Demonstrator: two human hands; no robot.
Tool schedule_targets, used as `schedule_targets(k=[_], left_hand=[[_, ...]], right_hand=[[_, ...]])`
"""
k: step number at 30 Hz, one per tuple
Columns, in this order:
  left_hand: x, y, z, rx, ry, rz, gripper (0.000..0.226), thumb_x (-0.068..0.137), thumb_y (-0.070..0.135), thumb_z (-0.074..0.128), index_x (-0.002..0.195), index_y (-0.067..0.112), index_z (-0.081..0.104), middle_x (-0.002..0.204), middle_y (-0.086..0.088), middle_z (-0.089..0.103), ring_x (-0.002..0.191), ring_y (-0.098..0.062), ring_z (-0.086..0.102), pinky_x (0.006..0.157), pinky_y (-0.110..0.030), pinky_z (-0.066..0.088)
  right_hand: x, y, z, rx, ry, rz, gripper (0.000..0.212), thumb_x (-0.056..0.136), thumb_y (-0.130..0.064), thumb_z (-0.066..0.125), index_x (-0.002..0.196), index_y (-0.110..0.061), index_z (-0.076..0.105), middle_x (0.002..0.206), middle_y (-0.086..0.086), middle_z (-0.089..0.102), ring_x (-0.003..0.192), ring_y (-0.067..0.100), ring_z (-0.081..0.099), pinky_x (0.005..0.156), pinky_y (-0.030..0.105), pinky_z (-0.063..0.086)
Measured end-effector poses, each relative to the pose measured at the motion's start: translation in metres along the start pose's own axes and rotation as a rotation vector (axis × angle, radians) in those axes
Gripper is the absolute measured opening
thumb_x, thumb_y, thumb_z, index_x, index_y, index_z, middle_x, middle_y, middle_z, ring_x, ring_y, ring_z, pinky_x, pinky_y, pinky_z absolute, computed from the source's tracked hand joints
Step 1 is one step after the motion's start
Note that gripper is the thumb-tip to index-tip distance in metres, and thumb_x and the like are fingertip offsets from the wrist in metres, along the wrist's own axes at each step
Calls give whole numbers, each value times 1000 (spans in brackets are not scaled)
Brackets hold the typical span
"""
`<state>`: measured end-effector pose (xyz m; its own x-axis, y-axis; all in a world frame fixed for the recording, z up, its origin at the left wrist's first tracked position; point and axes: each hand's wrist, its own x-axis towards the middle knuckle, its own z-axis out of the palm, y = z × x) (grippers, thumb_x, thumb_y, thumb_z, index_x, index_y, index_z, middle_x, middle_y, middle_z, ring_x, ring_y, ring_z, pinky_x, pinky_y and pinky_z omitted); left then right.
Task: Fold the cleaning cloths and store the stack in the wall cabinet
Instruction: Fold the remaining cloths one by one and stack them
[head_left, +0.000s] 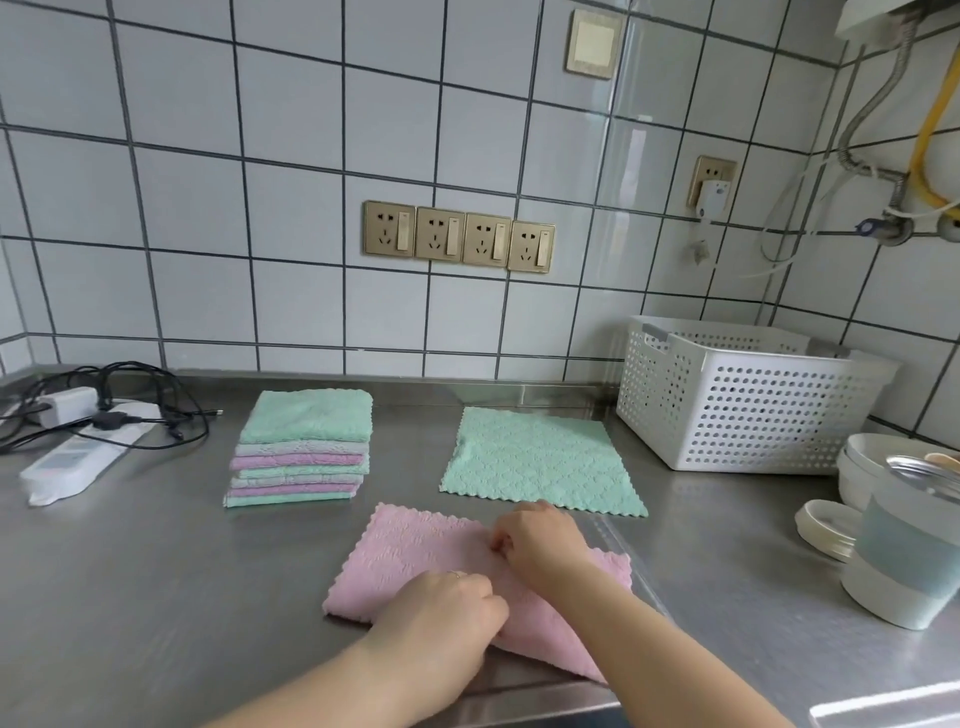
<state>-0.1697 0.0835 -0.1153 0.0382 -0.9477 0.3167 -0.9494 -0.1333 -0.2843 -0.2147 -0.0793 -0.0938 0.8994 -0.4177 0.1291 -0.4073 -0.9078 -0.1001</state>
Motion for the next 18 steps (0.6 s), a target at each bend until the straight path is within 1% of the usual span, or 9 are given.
schedule_targets(k=[2,3,6,11,13,15,16,18], left_hand=[[-7,-7,-2,-17,22,-2,16,37,29,62,52,28,57,48,12,50,42,-6,51,40,-13,37],[-11,-11,-3,-36,31,1,15,38,29,60,53,29,57,48,12,50,42,-5,51,42,-12,37],[-20,-23,-5,-77,51,10,16,40,27,58,55,31,59,51,14,52,44,-4,53,47,-12,40],[-34,-34,-9,-95,35,4,12,46,27,60,56,33,61,53,17,56,48,-2,56,52,-15,47],[-37,-39,-9,-96,22,-12,9,53,27,57,58,33,61,56,17,57,49,-2,56,53,-15,47],[-41,-45,-7,-111,19,-26,15,64,27,47,61,32,61,60,17,58,51,-3,56,55,-16,48],[-43,-47,-6,-117,22,-37,20,67,27,41,61,32,60,61,18,59,51,-2,56,55,-16,49],[-44,-51,-9,-114,15,-55,23,68,27,38,62,31,59,63,18,59,53,-1,55,57,-15,48]], right_hand=[[-4,2,-1,-36,14,-19,28,91,-21,48,107,-27,69,115,1,63,112,24,51,92,29,39],[-6,4,-2,-48,10,-17,27,89,-23,49,105,-27,70,112,1,64,110,24,52,92,29,40],[-14,10,-8,-51,-23,0,23,85,-24,52,97,-25,72,104,0,68,102,25,59,86,31,47],[-34,14,-19,-13,-114,21,18,86,-30,60,99,-27,71,104,-4,70,100,20,63,85,29,49],[-43,14,-22,-13,-144,20,19,86,-34,60,100,-25,71,103,-3,71,99,20,63,81,28,48],[-53,15,-24,-26,-172,17,22,87,-38,60,100,-23,70,103,-3,70,98,20,63,79,28,48],[-58,15,-26,-27,-183,14,24,87,-40,60,99,-22,69,103,-4,70,98,19,63,79,28,48],[-67,15,-28,-10,-206,2,25,86,-41,60,99,-20,68,104,-4,68,99,17,61,79,28,47]])
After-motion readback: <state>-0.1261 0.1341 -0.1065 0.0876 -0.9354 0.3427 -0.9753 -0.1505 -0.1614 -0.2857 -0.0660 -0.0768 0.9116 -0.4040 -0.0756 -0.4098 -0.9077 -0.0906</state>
